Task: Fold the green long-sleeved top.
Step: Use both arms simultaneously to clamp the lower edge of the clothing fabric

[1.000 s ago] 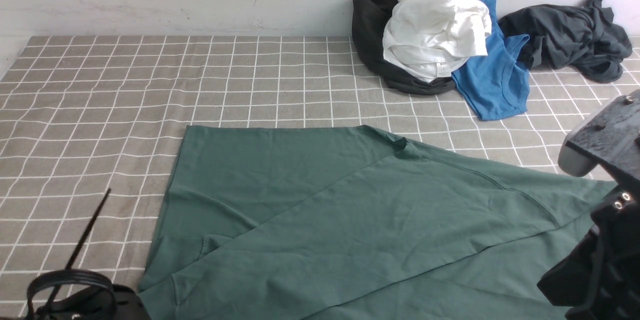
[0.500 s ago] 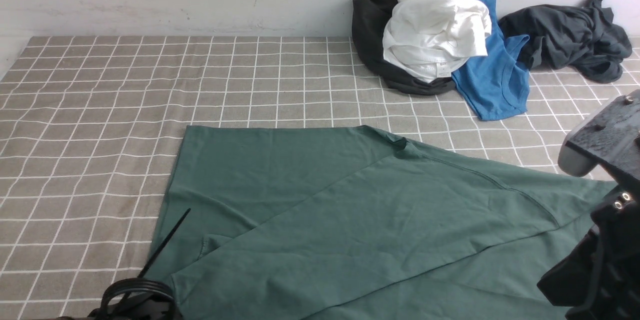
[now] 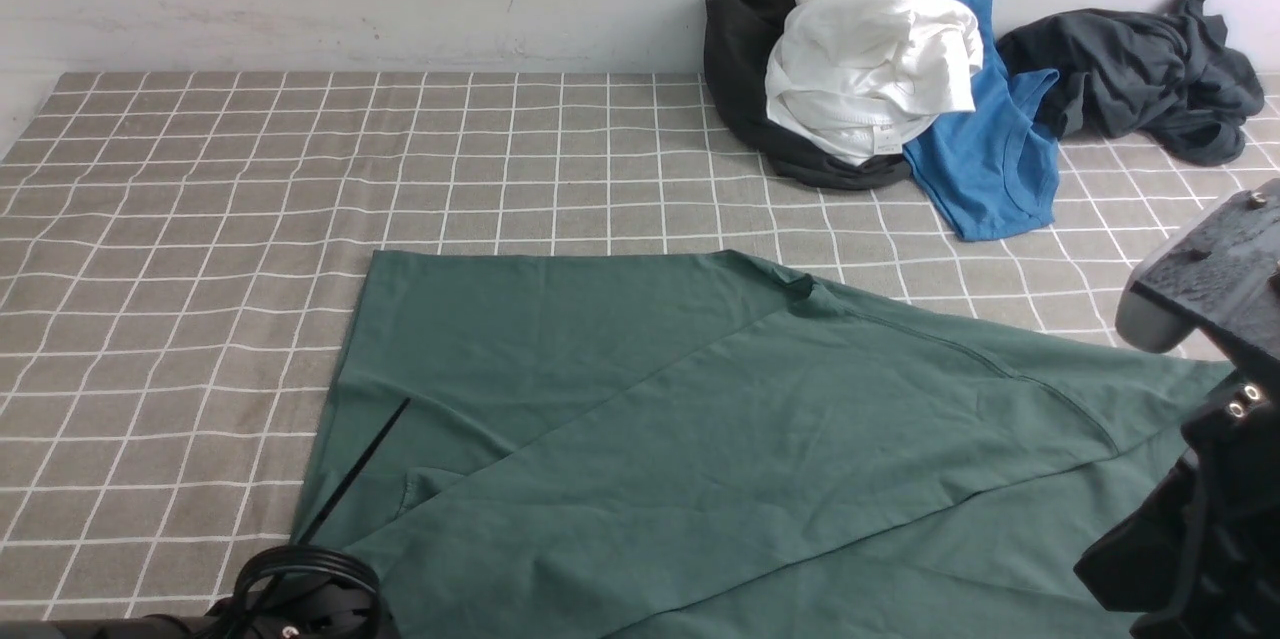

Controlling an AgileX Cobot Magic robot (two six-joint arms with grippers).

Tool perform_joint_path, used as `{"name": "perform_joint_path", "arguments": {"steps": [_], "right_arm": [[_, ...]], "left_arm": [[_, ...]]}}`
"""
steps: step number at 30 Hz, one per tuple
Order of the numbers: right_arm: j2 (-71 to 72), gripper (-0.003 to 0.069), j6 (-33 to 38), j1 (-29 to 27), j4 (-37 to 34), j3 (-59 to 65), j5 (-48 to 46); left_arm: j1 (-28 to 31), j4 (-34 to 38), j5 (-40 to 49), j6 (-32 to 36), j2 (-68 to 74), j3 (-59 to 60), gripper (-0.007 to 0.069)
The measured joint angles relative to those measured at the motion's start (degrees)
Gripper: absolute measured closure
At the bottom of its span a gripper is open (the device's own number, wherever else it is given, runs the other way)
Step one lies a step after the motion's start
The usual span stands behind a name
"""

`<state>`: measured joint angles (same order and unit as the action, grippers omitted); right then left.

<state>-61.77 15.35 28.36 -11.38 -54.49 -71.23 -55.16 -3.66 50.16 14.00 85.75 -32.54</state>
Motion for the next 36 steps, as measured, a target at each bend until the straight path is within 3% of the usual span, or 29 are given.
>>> {"name": "perform_joint_path", "arguments": {"steps": [8,13,21,26,27,28,29,30,31,32,36], "right_arm": [[0.0,0.0673,0.0,0.0,0.0,0.0,0.0],[0.0,0.0673,2.12,0.0,0.72,0.0,0.0],[-0.01,0.0652,11.91,0.0,1.25,3.64,0.25],[-0.78,0.0499,14.56,0.0,1.49,14.12,4.19],[-0.97,0.0403,15.43,0.0,2.21,17.75,8.35],[-0.97,0.0403,15.55,0.0,2.21,17.75,8.82],[-0.97,0.0347,16.07,0.0,2.79,19.38,10.57],[-0.97,0.0235,17.16,0.0,4.58,21.96,14.33],[-0.97,0.0235,17.25,0.0,4.58,21.96,14.67],[-0.97,0.0158,17.43,0.0,6.68,23.54,16.86],[-0.97,0.0056,17.62,0.0,12.14,26.67,19.76]], "left_arm": [[0.0,0.11,0.23,-0.42,0.0,-0.24,0.0615],[1.02,0.89,3.92,-1.02,-0.79,-2.95,0.0622],[9.16,1.97,10.16,-1.31,-6.46,-6.37,0.0622],[11.61,1.92,11.08,-0.48,-7.18,-6.37,0.0622],[11.61,2.04,11.05,0.09,-7.18,-6.37,0.0622],[11.61,2.04,11.05,0.16,-7.18,-6.37,0.0622],[11.61,2.24,10.97,0.29,-7.18,-6.37,0.0622],[11.61,2.26,10.79,0.44,-7.18,-6.37,0.0622],[11.61,2.26,10.73,0.44,-7.18,-6.37,0.0622],[11.61,2.26,10.51,0.44,-7.18,-6.37,0.0622],[11.61,2.26,9.49,0.49,-7.18,-6.37,0.0622]]}}
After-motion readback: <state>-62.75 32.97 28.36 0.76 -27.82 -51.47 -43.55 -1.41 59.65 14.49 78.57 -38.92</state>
